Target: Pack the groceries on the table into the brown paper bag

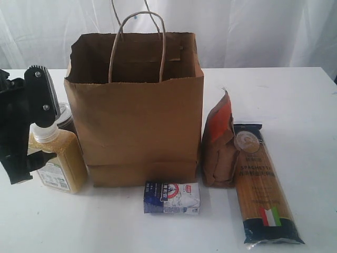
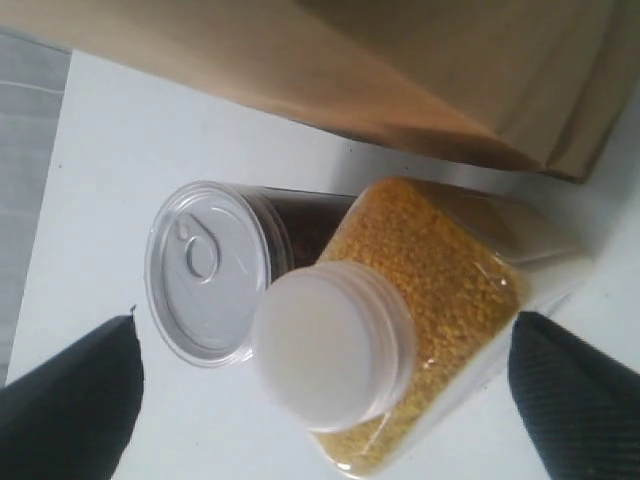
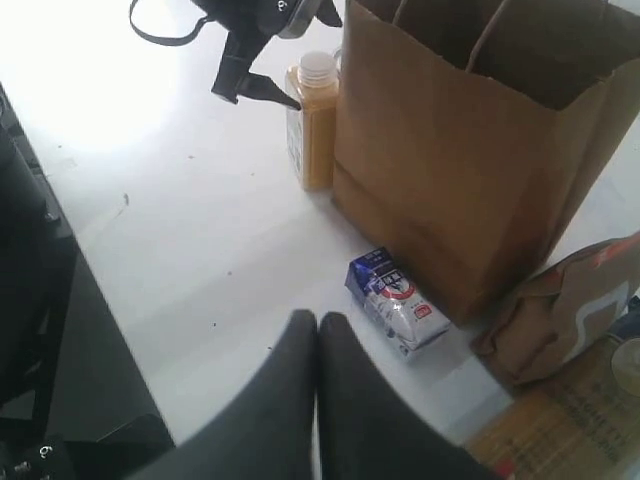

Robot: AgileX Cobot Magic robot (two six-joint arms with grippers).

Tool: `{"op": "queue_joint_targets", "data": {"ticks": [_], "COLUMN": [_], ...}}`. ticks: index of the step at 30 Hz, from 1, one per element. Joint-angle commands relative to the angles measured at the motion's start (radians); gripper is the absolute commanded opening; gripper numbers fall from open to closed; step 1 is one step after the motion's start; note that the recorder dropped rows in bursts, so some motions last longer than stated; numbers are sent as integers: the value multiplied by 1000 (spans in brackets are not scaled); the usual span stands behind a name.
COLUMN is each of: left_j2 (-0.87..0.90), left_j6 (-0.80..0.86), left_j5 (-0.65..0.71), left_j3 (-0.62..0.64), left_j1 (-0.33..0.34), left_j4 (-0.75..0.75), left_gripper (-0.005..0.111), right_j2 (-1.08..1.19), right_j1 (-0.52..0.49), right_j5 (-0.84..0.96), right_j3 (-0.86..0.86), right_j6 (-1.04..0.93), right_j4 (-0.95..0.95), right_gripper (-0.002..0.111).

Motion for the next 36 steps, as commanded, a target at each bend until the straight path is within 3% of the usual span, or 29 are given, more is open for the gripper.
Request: {"op": "queue_joint_targets", "data": {"ticks": [1,4,7,15,22,27,36], "left_j2": [-8,-12,-15,-13,-13,-13,-13], "left_j6": [-78,-322,-454,-484,-793,-889,-917], "left_j5": [-6,17,41,23,8,-13,-41], "left_j3": [7,7,7,7,7,7,7], "left_j1": [3,5,5,7,98,101,101], "left_j4": [-10,-10,-6,29,23,8,-123], "left_gripper": [97,97,97,97,97,97,97], "right_j2": [-2,-2,-2,-2,-2,-2,-2], "right_j1": [-3,-3,-3,-3,-3,-3,-3], "right_j5": [-18,-18,-18,-18,-18,-25,-33], "right_j3": [28,33,33,33,33,33,33], "right_j6": [0,0,0,0,0,0,0], "right_j4": [5,7,10,14,54,55,55], "right_gripper": [0,0,0,0,0,0,0]}}
